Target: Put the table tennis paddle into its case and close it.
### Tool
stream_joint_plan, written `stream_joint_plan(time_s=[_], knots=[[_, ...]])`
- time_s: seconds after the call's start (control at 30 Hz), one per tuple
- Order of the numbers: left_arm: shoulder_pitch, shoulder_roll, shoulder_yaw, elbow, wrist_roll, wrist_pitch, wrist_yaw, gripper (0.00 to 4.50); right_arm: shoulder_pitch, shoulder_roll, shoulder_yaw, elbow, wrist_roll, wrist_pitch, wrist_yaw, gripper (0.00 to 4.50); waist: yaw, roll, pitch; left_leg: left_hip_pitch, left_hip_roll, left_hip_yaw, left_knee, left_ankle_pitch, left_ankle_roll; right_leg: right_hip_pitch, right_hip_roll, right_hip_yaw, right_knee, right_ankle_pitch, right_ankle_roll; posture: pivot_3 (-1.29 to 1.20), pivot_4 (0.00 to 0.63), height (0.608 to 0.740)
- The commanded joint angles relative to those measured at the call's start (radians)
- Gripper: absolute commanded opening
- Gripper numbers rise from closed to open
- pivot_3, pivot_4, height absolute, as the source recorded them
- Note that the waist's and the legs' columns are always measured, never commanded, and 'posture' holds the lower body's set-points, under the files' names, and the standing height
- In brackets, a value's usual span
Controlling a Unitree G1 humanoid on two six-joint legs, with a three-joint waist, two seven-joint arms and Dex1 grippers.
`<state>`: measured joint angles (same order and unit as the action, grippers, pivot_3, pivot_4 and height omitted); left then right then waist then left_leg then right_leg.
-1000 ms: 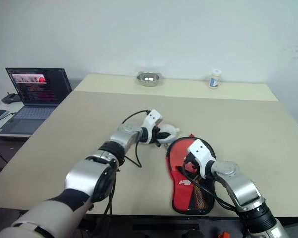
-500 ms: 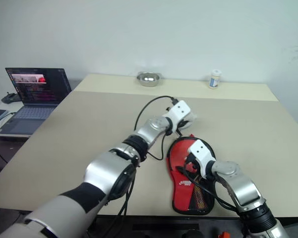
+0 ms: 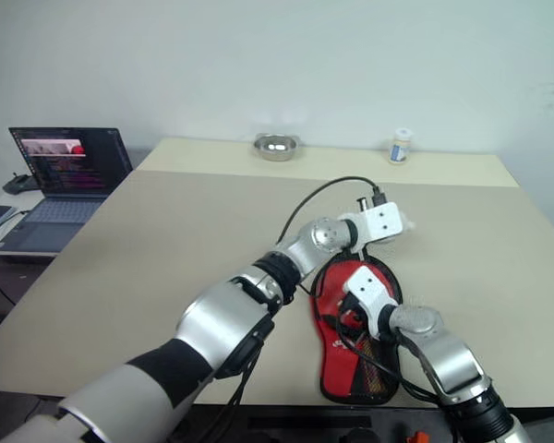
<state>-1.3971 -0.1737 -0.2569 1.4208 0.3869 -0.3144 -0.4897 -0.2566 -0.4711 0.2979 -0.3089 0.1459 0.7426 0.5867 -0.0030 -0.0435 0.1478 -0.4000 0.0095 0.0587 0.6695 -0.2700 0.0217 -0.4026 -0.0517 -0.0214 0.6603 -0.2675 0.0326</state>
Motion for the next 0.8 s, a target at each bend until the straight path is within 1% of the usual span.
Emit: stream_joint_plan(time_s=[0.03,0.17,0.23,0.37,0.47,0.6,0.73,0.8], knots=[[-0.079,-0.198,0.036,-0.074,-0.062,-0.062,-0.052,0.54,0.100,-0.011,0.141,0.128,-0.027,0.127,0.021,4.50,0.001,0.001,-0.001,0.000,0.000,0.000,-0.001,0.000,0.000,0.000,0.000,0.000,-0.001,0.000,0.000,0.00,0.150,0.740],[-0.051,-0.230,0.029,-0.079,-0.086,-0.085,-0.141,0.54,0.091,-0.007,0.142,0.136,-0.029,0.128,0.022,4.50,0.001,0.001,-0.002,0.000,0.000,0.000,-0.003,0.000,0.000,0.000,0.000,0.000,-0.001,0.000,0.000,0.00,0.150,0.740],[-0.038,-0.234,-0.002,-0.078,-0.064,-0.096,-0.148,0.54,0.087,-0.004,0.143,0.141,-0.033,0.126,0.020,4.50,0.001,0.002,-0.002,0.000,0.000,0.000,-0.003,0.000,0.000,0.000,0.000,0.000,-0.002,0.000,0.000,0.00,0.150,0.740],[-0.009,-0.235,-0.098,-0.070,0.022,-0.118,-0.068,0.54,0.076,0.011,0.139,0.163,-0.053,0.119,-0.001,4.50,0.000,0.002,-0.002,0.000,0.000,0.000,-0.003,0.000,0.000,0.000,0.000,0.000,-0.002,0.000,0.000,0.00,0.150,0.740],[0.003,-0.238,-0.135,-0.063,0.049,-0.107,-0.025,0.54,0.076,0.017,0.137,0.169,-0.060,0.120,-0.006,4.50,0.000,0.002,-0.003,0.001,0.000,0.000,-0.003,0.000,0.000,0.000,0.001,0.000,-0.002,0.000,0.000,0.00,0.150,0.740],[0.013,-0.264,-0.124,-0.062,0.026,-0.103,-0.036,0.54,0.086,0.020,0.132,0.153,-0.063,0.132,-0.015,4.50,0.000,0.003,-0.004,0.001,0.000,0.000,-0.003,0.000,0.000,0.000,0.001,0.000,-0.002,0.000,0.000,0.00,0.150,0.740],[0.013,-0.305,-0.092,-0.070,-0.023,-0.111,-0.086,0.54,0.096,0.024,0.127,0.142,-0.058,0.142,-0.029,4.50,0.000,0.003,-0.005,0.001,0.000,0.000,-0.003,0.000,0.000,0.000,0.001,0.000,-0.002,0.000,0.000,0.00,0.150,0.740],[0.017,-0.328,-0.096,-0.074,-0.037,-0.127,-0.114,0.52,0.101,0.030,0.124,0.137,-0.056,0.147,-0.037,4.50,0.000,0.003,-0.005,0.001,0.000,0.000,-0.003,0.000,0.000,0.000,0.001,0.000,-0.002,0.000,0.000,0.00,0.150,0.740]])
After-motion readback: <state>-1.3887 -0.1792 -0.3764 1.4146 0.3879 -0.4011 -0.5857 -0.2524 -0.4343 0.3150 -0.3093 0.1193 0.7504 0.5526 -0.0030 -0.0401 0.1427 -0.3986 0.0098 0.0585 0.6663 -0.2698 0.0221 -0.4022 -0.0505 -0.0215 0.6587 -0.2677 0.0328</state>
